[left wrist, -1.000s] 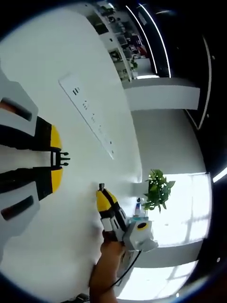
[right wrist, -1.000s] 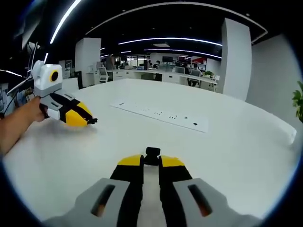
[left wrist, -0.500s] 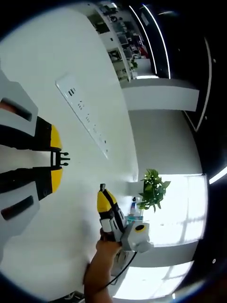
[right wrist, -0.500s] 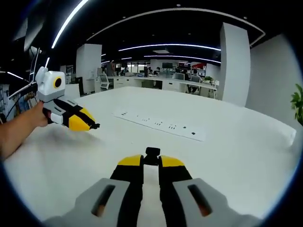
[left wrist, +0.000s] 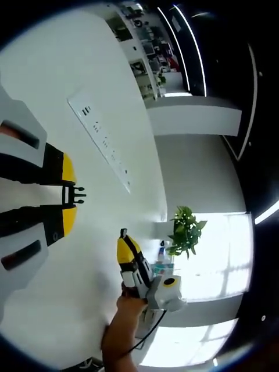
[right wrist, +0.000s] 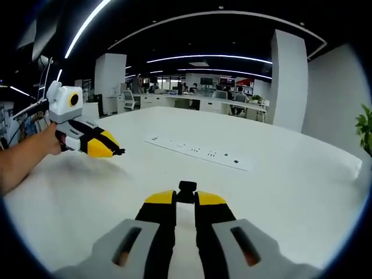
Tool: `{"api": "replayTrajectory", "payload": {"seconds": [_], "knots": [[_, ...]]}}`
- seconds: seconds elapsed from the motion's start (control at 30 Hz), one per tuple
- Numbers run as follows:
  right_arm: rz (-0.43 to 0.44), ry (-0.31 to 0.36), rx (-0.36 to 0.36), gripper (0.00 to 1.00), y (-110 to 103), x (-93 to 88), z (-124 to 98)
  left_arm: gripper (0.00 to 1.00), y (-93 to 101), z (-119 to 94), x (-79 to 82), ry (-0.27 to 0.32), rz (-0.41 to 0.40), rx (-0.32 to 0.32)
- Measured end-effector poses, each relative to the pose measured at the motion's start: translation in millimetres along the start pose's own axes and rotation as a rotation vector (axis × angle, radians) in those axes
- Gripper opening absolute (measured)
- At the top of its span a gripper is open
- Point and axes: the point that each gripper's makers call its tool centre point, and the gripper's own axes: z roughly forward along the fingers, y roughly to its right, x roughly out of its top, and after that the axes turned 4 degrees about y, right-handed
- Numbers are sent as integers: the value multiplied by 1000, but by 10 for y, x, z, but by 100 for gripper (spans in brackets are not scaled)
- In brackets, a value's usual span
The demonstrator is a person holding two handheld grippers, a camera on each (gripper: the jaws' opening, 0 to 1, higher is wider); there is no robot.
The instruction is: Snap the two parts of the plastic buckle together until the buckle closes and remains connected.
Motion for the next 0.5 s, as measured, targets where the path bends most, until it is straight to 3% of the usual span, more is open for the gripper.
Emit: {"api": "replayTrajectory", "payload": {"seconds": [0.3, 0.5], "knots": [[21, -11, 29, 10, -113, -40, -66, 10, 107, -41, -88, -28, 21, 6], [35, -4, 35, 10, -140, -31, -161, 10, 224, -76, -55, -19, 37, 4]]}}
